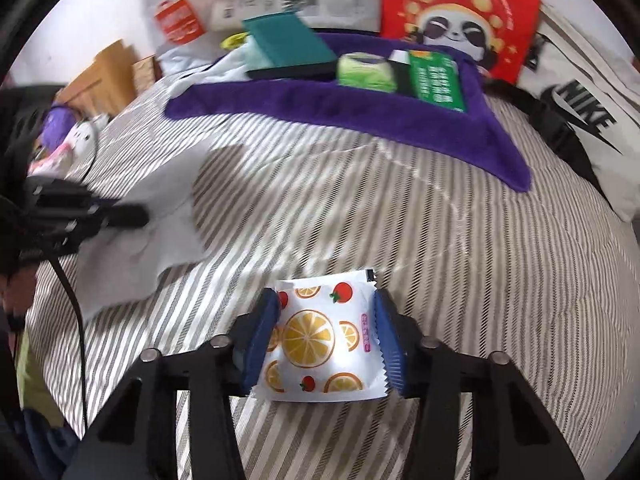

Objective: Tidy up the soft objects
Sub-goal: 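Grasp the orange-print packet with the right tool while the left holds the white wipe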

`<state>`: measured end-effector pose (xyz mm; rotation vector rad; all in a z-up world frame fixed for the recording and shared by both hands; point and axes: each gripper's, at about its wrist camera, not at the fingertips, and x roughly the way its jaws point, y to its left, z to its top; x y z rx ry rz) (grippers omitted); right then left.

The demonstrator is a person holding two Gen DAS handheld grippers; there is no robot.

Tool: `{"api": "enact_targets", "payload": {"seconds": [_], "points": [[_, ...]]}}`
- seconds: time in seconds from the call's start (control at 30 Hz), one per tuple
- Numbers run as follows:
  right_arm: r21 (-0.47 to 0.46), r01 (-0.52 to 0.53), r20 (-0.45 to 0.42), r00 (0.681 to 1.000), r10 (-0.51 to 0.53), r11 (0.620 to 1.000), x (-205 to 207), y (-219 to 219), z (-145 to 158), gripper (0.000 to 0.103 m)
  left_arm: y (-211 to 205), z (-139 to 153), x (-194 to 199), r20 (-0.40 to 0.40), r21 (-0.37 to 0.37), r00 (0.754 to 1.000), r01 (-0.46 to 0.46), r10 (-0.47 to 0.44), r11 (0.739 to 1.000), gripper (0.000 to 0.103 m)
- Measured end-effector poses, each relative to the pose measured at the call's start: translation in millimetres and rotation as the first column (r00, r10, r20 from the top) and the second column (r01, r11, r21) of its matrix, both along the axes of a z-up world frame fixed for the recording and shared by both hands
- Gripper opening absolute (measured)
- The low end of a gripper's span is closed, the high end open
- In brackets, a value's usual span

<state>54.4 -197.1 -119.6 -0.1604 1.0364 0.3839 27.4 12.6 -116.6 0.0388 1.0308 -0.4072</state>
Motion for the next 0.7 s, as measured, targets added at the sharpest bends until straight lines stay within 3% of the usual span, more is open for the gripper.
{"api": "enact_targets", "payload": {"seconds": [0.07,0.3,0.37,0.53,0.7], "points": [[-0.006,-0.001,-0.003,1.0,0.001,1.0,0,1,0,0.044,-2,0,-1,0.003,0.011,1.0,0.003,-0.003,1.0,0.006],[-0.006,0.003,-0.033,0.999,-0.003,1.0,-8,-4,0,0.063,-5,0,-3,0.005,0.008,1.0,-0.008,0.008,1.0,0.006],[-0.026,0.001,-0.031,1.0,-0.002,1.0,-12,-4,0,0.064,-4,0,-3,0.002,0.004,1.0,-0.01,0.01,1.0,0.006],[-0.062,-0.025,-0.008,1.0,0.025,0.998,-28,-4,-1,0.063,-5,0,-3,0.003,0.008,1.0,-0.012,0.012,1.0,0.007],[-0.076,-0.031,0.004,0.999,0.031,0.997,-38,-4,2,0.046,-5,0,-2,0.004,0.008,1.0,-0.021,0.021,1.0,0.006]]}}
